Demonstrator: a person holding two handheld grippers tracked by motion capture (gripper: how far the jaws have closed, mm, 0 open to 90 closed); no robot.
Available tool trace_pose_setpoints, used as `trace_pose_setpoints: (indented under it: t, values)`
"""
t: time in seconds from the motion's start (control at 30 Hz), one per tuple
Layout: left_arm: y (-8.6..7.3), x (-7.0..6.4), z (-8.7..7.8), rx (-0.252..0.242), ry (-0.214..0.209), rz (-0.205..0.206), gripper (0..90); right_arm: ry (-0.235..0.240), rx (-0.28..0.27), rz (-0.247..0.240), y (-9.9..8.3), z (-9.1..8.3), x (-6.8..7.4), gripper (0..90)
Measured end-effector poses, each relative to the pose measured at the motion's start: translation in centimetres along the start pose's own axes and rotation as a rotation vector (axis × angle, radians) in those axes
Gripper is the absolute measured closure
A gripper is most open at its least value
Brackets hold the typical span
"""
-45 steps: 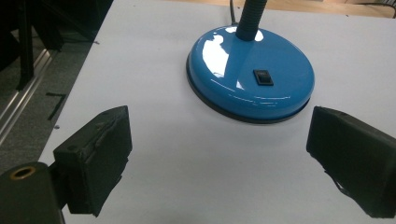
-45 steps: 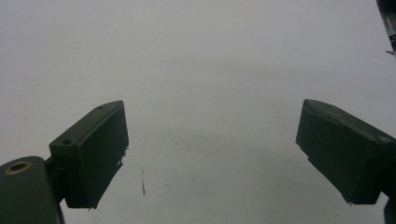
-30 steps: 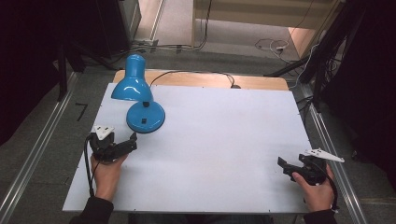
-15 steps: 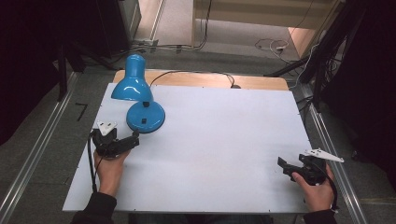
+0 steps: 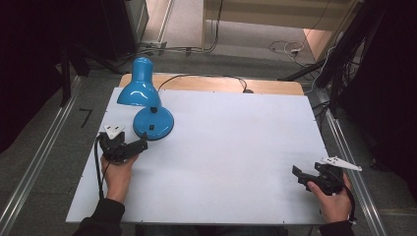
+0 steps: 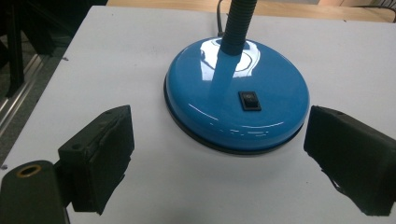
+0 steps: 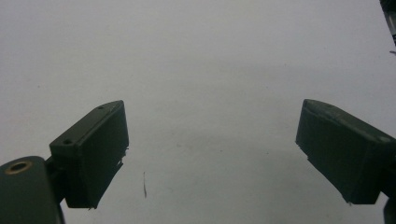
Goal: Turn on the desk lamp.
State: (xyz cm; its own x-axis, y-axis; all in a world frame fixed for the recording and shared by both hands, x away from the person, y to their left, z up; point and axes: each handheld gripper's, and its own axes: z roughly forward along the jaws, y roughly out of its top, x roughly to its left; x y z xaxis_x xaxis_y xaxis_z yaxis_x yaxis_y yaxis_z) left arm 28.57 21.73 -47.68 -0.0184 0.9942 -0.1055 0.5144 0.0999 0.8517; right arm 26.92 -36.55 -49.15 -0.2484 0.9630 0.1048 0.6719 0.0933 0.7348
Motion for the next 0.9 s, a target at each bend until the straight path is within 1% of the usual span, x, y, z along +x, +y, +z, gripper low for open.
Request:
trace_pose_setpoints:
  t: [0.23,0.4,0.53,0.6,0.63,0.7,0.73,0.87,0.9]
  values:
    - [0.1,0.0,0.5,0.0,0.005,0.0,9.8,0.0,0.0,0.0,0.0,0.0,0.0,7.9]
    - [0.3,0.0,0.8,-0.004,0.002,0.001,11.5,0.001,0.006,0.0,0.0,0.1,0.1,7.9]
    - [0.5,-0.1,1.1,-0.013,-0.004,-0.007,13.5,0.001,0.007,0.0,0.0,0.2,0.1,7.9]
    - [0.6,0.0,1.3,-0.009,-0.006,-0.01,15.9,-0.002,0.005,0.002,0.0,0.1,0.1,7.9]
    - [0.6,0.0,1.4,-0.01,-0.017,-0.011,17.8,-0.001,0.002,0.004,0.0,0.1,0.1,7.9]
    - [0.6,0.0,1.5,-0.011,-0.017,-0.012,20.6,-0.002,0.006,0.007,0.0,0.1,0.0,7.9]
    - [0.6,0.0,1.5,-0.014,-0.018,-0.013,20.6,-0.002,0.006,0.007,0.0,0.1,0.0,7.9]
    - [0.6,0.0,1.8,-0.021,-0.03,-0.004,30.2,0.003,0.004,0.003,0.0,0.1,0.0,8.0]
    - [0.6,0.0,2.0,-0.023,-0.045,-0.001,32.2,0.003,0.004,0.002,0.0,0.1,0.0,8.0]
